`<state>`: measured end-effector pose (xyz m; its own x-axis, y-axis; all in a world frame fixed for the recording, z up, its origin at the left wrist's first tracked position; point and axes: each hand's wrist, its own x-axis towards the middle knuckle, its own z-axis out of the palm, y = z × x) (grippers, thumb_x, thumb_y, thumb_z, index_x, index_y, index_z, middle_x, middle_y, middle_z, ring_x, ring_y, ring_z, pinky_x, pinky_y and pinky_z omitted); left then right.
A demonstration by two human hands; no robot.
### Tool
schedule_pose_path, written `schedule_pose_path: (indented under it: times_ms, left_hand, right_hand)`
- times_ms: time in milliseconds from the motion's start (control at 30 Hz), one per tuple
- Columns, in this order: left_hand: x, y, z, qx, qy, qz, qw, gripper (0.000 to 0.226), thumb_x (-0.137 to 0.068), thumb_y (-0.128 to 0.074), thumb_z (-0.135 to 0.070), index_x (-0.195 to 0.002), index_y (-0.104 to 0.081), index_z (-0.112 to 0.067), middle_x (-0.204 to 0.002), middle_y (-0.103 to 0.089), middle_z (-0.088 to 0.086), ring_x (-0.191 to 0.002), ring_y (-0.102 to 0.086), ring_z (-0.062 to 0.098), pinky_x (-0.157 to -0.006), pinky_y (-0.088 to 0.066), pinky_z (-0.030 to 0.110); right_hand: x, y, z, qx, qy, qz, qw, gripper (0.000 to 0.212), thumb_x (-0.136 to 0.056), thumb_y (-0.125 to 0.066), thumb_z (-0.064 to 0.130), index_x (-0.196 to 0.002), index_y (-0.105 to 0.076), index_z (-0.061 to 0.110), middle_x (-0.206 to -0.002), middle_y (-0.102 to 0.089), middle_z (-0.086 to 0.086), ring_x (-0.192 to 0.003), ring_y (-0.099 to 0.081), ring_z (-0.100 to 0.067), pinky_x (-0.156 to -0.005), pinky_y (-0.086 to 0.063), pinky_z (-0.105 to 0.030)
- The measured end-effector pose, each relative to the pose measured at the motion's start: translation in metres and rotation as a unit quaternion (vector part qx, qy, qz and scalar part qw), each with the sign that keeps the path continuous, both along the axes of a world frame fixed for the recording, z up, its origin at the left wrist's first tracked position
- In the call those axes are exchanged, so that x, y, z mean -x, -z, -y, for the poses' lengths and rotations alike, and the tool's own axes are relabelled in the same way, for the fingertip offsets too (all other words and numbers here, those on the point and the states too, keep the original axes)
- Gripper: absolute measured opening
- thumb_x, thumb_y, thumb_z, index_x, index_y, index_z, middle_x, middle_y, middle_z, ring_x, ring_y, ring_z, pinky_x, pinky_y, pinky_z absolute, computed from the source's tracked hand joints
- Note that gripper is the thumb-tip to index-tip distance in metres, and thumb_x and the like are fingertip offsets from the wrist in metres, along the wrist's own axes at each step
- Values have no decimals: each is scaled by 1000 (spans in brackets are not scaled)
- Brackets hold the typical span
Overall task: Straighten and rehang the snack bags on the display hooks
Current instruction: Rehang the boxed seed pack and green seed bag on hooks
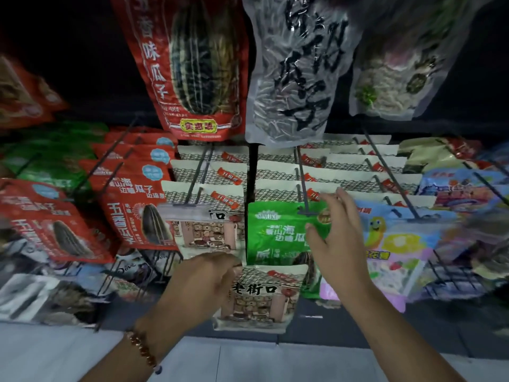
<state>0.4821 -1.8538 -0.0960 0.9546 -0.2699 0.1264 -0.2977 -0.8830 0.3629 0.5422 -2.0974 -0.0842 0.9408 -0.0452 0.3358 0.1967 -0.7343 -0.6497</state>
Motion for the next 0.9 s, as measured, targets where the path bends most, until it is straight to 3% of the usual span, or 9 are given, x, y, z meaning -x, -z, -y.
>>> schedule_pose_path:
  times_ms: [67,133,200,300,400,733,833,900]
  left_hand:
    - [2,0,1,-5,-7,8,1000,12,-96,-54,-29,-93,-65,-29,-79,-67,-11,-62,-57,11,-52,-35,25]
    - [3,0,0,-10,-15,15,1000,16,-93,-52,-32,-93,-68,-29,-76,-68,-11,-62,-60,12,-51,-33,24]
    - [2,-1,0,-2,-21,10,1000,20,-91,-48,-36,-94,-67,-31,-76,-68,-11,-63,-61,11,-52,-35,23]
    - [-4,-1,2,0,-21,3,1000,23,-93,-39,-42,-90,-59,-32,-73,-63,-13,-61,-54,8,-53,-40,25]
    - [-5,-1,4,-10,-17,1,1000,48,-90,-24,-53,-93,-65,-29,-77,-66,-11,-66,-59,9,-58,-50,30]
    - [-1,2,-4,-5,-12,-2,1000,40,-91,-27,-51,-83,-58,-29,-70,-63,-12,-62,-59,8,-53,-46,29]
    - [1,3,-3,-13,-14,-6,1000,33,-93,-35,-47,-90,-64,-31,-73,-65,-12,-61,-57,8,-50,-37,24]
    - [0,3,-2,-9,-14,-9,1000,35,-93,-34,-48,-92,-65,-32,-73,-65,-13,-60,-56,6,-51,-39,24]
  right_hand:
    - [-8,4,-2,25,0,-5,1000,55,-91,-63,23,-142,-44,20,-154,-27,0,-142,-24,-17,-112,-26,-34]
    - [-14,8,-6,72,-11,-5,997,53,-91,-63,28,-140,-46,15,-146,-37,-3,-140,-25,-21,-116,-20,-36]
    - [-18,9,-7,109,-10,6,994,49,-90,-64,31,-134,-52,13,-133,-49,-3,-133,-32,-24,-114,-26,-39]
    - [-25,-2,0,122,5,47,991,25,-86,-68,25,-110,-69,17,-103,-62,0,-107,-47,-25,-94,-38,-39]
    - [-27,-8,8,126,-6,64,990,12,-83,-72,20,-95,-73,18,-87,-66,2,-90,-50,-24,-82,-36,-36]
    - [-15,-13,6,137,-28,90,986,3,-85,-72,14,-87,-69,12,-80,-60,-1,-75,-56,-24,-71,-36,-31]
    - [-10,-15,9,133,-49,101,985,5,-87,-71,13,-84,-68,10,-76,-54,1,-67,-51,-21,-64,-36,-29]
    - [-1,-12,4,134,-86,102,982,5,-89,-70,15,-85,-69,12,-76,-51,5,-69,-48,-17,-64,-34,-28]
